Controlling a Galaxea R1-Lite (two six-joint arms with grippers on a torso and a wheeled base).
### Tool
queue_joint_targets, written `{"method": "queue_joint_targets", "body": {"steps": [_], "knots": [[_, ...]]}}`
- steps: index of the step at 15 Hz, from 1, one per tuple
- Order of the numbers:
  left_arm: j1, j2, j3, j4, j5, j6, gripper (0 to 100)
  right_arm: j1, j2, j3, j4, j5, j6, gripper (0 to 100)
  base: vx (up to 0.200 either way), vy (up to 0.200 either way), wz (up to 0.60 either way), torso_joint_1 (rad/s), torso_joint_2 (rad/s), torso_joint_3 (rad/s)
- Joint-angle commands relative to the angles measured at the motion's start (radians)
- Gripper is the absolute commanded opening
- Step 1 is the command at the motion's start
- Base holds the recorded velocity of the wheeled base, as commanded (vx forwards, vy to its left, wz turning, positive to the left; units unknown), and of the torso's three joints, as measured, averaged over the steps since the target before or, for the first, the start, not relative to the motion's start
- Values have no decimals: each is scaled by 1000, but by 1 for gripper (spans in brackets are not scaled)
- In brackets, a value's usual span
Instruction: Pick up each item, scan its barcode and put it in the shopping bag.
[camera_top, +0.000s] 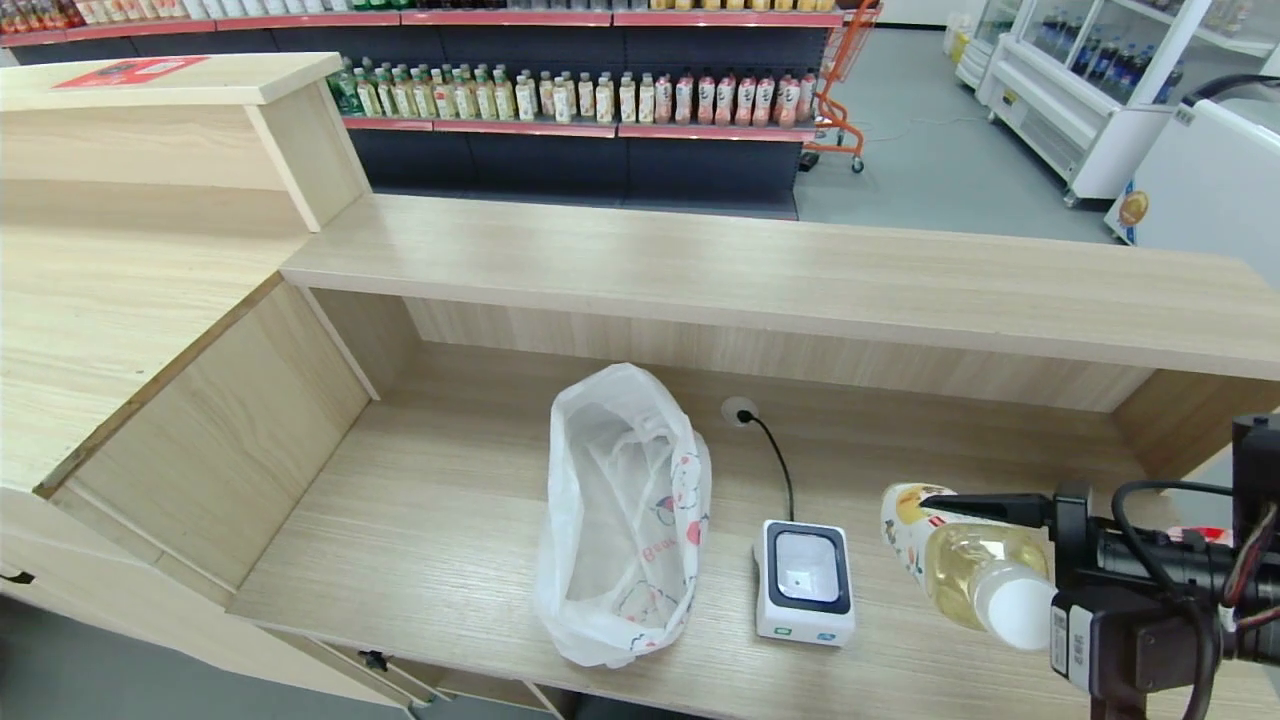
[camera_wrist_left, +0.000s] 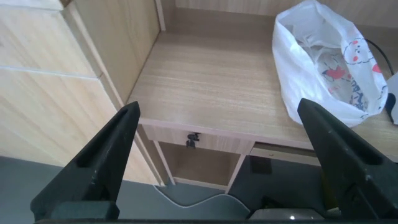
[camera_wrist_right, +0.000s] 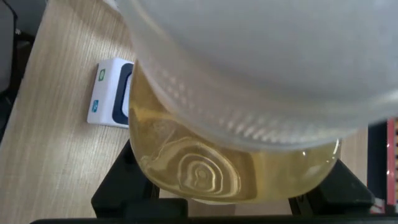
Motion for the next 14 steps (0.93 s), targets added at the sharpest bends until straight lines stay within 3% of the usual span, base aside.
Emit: {"method": "queue_joint_targets", "body": {"steps": [1,6,14], "knots": [[-1,0,0,0,0,0,100,-94,35,10,-2,22,-52,0,0,0,0,0,0,0],[-1,0,0,0,0,0,100,-106,106,-10,-5,19,-59,0,0,0,0,0,0,0],[-1,0,0,0,0,0,100,-14,239,1,-123,16,-62,0,0,0,0,0,0,0]]}}
